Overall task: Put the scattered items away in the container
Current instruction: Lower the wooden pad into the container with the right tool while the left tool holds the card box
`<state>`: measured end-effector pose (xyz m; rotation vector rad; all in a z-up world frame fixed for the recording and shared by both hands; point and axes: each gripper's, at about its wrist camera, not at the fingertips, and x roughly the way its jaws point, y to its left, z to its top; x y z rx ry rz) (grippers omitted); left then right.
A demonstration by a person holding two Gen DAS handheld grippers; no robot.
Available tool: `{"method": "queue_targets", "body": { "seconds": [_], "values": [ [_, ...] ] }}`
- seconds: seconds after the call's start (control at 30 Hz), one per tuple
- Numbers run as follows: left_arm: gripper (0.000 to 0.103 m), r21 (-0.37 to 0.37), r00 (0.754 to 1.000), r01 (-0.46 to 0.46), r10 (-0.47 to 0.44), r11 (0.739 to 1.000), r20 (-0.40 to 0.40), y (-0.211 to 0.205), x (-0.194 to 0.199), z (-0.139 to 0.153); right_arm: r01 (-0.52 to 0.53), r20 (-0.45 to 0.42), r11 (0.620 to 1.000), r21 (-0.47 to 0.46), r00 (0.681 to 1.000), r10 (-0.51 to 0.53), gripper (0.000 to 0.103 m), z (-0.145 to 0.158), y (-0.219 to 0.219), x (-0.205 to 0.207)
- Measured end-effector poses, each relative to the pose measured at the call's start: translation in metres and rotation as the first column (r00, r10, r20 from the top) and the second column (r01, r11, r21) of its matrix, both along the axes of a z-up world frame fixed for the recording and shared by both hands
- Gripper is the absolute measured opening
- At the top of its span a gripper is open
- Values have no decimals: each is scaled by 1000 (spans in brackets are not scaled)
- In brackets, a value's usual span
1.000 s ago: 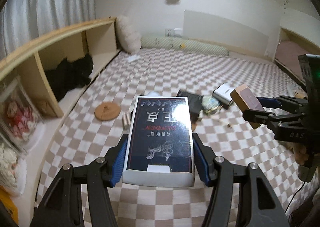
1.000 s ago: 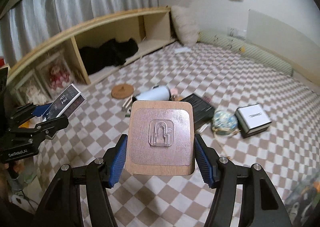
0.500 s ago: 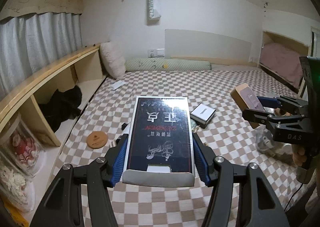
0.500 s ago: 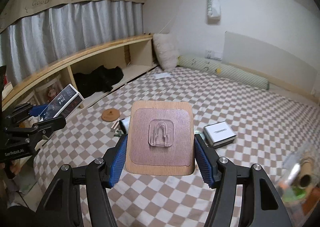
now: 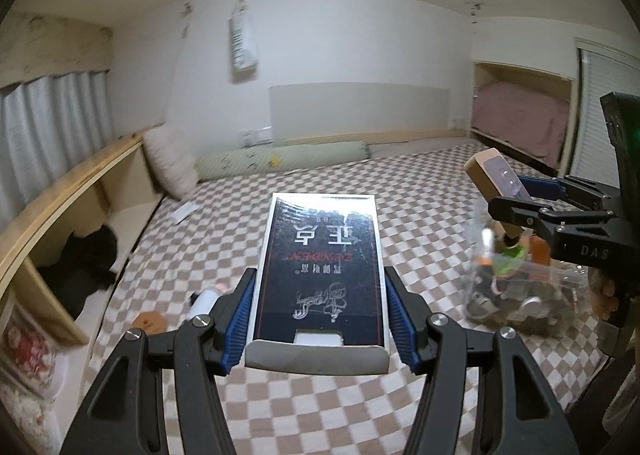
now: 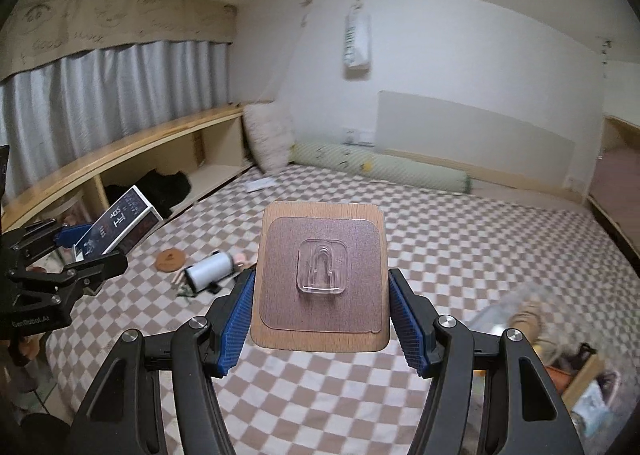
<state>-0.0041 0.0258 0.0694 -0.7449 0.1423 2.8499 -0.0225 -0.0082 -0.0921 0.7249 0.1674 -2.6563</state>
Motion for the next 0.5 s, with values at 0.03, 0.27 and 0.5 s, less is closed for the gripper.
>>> {"method": "queue_targets", "body": {
  "seconds": [0.03, 0.27, 0.5],
  "values": [
    [60, 2, 1000, 16, -16, 1000, -6, 8, -2, 2, 11, -4, 1000, 4, 1000, -11, 64, -1, 5, -1],
    [60, 25, 993, 114, -113, 993, -32, 61, -11, 14, 121, -24, 993, 15, 992, -121, 64, -13, 32, -16],
    [60, 17, 981, 190, -189, 982, -40, 113, -22, 21, 226, -21, 974, -8, 974, -226, 64, -45, 61, -34]
  ]
}}
